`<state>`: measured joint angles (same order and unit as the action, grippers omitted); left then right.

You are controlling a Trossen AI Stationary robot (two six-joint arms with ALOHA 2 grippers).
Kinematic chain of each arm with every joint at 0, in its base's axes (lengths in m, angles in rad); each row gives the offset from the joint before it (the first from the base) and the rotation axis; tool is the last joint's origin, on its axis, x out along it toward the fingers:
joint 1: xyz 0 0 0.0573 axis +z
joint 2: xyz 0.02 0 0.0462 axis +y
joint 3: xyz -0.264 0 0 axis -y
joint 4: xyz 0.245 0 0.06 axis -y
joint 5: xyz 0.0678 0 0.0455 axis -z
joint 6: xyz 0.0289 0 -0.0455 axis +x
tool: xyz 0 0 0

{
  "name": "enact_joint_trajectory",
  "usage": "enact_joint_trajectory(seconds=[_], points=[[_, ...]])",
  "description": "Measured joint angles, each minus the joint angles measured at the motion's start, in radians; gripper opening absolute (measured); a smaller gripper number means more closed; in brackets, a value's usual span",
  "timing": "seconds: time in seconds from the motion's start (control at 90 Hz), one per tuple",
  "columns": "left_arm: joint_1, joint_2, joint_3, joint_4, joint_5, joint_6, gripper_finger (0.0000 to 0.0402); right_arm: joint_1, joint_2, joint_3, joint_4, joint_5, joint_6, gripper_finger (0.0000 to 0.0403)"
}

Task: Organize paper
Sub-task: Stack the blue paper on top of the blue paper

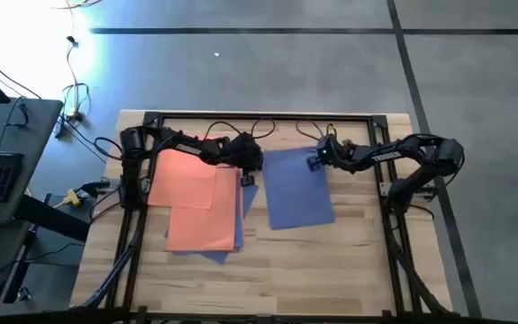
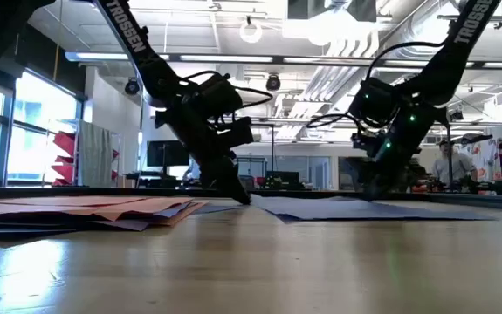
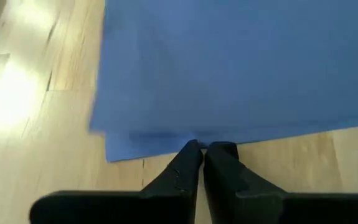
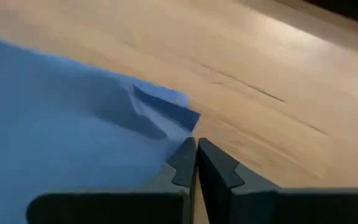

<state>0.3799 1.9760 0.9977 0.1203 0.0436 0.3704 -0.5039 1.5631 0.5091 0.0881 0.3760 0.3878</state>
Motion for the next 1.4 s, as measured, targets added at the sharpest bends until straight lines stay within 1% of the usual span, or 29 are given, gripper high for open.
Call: enact_joint_trajectory(seconds=[0.078,0.167,0.367,0.489,0.589,0.644,0.733,0.856,0.944,1.0,1.111,1.267,1.4], points=[[0.004,0.001,0.0,0.002,0.0,0.006,0.0,-0.001,0.0,0.0,0.016,-0.017,-0.057,0.0],[0.01,0.001,0.0,0.0,-0.001,0.006,0.0,-0.001,0.0,0.0,0.019,-0.01,-0.072,0.0],[0.013,-0.011,0.001,-0.03,-0.04,0.007,0.0,-0.001,0.0,0.0,0.019,0.059,-0.076,0.0],[0.013,-0.032,0.0,-0.074,-0.111,0.02,0.0,-0.001,0.0,0.0,0.017,0.097,-0.072,0.0],[0.016,-0.054,-0.002,-0.109,-0.2,0.041,0.0,0.001,-0.006,0.0,0.01,0.132,-0.045,0.0],[0.022,-0.059,-0.003,-0.116,-0.215,0.047,0.0,0.007,-0.019,0.0,0.009,0.14,-0.05,0.0],[0.036,-0.06,-0.003,-0.113,-0.184,0.046,0.0,0.031,-0.055,0.0,-0.004,0.136,-0.056,0.0],[0.061,-0.051,-0.002,-0.104,-0.139,0.045,0.0,0.054,-0.115,0.0,-0.045,0.105,-0.067,0.0],[0.075,-0.043,-0.002,-0.085,-0.116,0.043,0.0,0.034,-0.115,0.0,-0.046,0.121,-0.009,0.0],[0.087,-0.042,-0.002,-0.075,-0.08,0.043,0.0,0.002,-0.1,0.0,-0.019,0.115,0.025,0.0],[0.096,-0.041,-0.003,-0.051,-0.025,0.028,0.0,-0.059,-0.052,0.0,0.007,0.041,0.059,0.0],[0.094,-0.036,-0.002,-0.033,-0.015,0.027,0.0,-0.111,0.016,0.0,0.071,-0.057,0.063,0.0],[0.095,-0.034,-0.002,-0.031,-0.003,0.026,0.0,-0.113,0.052,0.0,0.144,-0.068,0.046,0.0]])
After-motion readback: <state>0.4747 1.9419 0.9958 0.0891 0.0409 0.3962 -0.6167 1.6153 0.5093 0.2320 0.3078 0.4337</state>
